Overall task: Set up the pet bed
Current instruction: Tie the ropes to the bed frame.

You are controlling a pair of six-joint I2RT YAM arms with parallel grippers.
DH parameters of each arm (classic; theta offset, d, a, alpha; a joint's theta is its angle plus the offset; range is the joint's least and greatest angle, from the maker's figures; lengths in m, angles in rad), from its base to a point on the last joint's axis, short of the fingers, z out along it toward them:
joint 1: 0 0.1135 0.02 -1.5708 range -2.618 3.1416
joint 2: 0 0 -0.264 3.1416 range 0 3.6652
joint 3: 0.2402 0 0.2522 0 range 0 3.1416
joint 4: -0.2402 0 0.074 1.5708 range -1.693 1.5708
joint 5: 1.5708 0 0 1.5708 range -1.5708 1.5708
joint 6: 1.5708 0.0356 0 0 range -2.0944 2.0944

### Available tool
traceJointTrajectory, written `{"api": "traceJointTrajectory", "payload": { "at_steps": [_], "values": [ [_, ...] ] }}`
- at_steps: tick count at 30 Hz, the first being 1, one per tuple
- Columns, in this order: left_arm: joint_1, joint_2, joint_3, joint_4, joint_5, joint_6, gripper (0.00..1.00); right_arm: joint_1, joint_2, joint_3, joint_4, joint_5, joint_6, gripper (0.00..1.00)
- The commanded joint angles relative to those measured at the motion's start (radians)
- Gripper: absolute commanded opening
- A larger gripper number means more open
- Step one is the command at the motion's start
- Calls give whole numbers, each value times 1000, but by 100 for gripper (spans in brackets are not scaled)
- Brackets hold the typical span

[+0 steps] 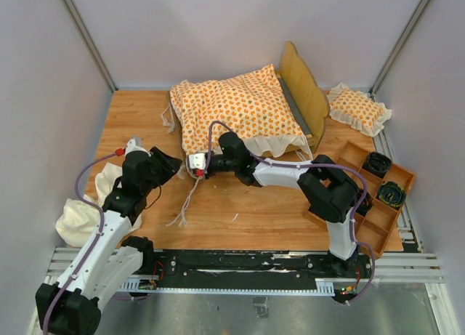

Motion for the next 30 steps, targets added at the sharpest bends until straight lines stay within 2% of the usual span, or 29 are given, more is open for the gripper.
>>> {"api": "traceJointTrajectory", "payload": {
  "at_steps": [1, 8, 10, 13, 16, 17, 19, 22, 24, 30],
  "values": [
    [-4, -24, -50, -54, -71, -79, 51, -9, 12, 3, 53, -18, 40, 0],
    [-4, 15, -189, 252, 97, -213, 56, 6, 12, -1, 63, -12, 52, 0],
    [-4, 46, -206, 302, 120, -217, 54, 13, 13, -1, 57, -9, 55, 0],
    [-4, 68, -224, 337, 134, -221, 34, 20, 8, -8, 46, 2, 53, 0],
    [-3, 44, -227, 327, 99, -202, 4, 22, 2, -26, 55, 19, 95, 0],
    [-3, 27, -228, 322, 75, -189, 1, 22, -1, -33, 62, 24, 128, 0],
    [-4, -9, -224, 300, 23, -160, 0, 24, -9, -47, 65, 18, 180, 2],
    [-4, -52, -207, 250, -71, -115, 0, 29, -26, -99, 127, 36, 260, 12],
    [-2, -73, -200, 218, -115, -100, 0, 34, -42, -136, 161, 60, 307, 13],
    [-3, -120, -189, 150, -138, -142, 0, 43, -55, -184, 214, 95, 360, 0]
  ]
}}
